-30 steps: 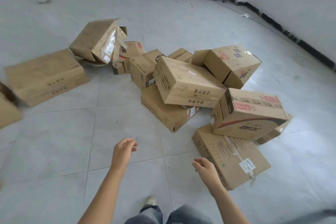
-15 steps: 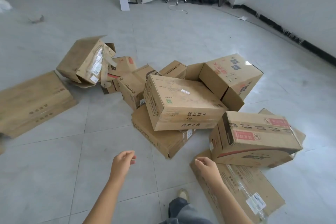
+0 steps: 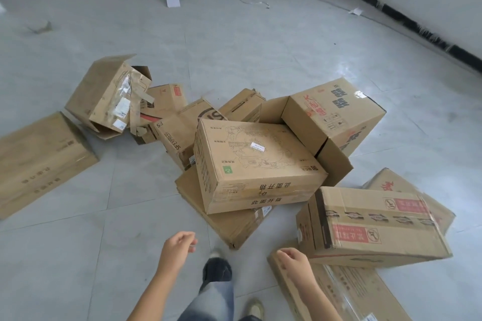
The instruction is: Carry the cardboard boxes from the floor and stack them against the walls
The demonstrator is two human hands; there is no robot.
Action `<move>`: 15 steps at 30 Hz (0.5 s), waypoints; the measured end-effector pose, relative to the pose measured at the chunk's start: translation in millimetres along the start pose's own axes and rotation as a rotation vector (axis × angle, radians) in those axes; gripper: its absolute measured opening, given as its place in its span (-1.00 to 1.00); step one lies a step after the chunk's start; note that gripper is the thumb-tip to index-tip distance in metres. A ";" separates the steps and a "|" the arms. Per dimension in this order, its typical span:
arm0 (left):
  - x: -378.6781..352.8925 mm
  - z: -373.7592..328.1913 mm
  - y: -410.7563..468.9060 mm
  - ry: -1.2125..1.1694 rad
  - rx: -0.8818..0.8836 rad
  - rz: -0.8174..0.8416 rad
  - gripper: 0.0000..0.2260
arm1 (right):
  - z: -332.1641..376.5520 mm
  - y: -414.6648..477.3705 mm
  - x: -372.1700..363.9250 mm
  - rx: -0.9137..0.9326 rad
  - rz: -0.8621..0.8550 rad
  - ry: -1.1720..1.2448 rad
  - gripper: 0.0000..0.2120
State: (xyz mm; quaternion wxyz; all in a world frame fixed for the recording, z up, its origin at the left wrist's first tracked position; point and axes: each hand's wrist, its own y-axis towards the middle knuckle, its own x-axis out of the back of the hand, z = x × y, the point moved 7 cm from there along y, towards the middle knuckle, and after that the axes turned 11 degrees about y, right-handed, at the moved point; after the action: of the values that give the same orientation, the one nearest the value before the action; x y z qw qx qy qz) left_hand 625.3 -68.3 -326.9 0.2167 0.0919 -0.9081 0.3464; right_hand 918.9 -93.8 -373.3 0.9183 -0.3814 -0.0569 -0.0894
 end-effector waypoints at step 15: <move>23.0 -138.0 159.1 -0.027 -0.119 0.056 -0.83 | 145.9 108.1 -42.3 0.146 -0.060 -0.026 -0.92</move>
State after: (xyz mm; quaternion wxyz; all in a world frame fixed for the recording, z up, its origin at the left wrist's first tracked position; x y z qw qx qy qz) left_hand 599.9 141.8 -318.2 0.1999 0.0580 -0.9320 0.2967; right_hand 894.7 89.9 -352.7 0.9397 -0.3128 -0.0865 -0.1076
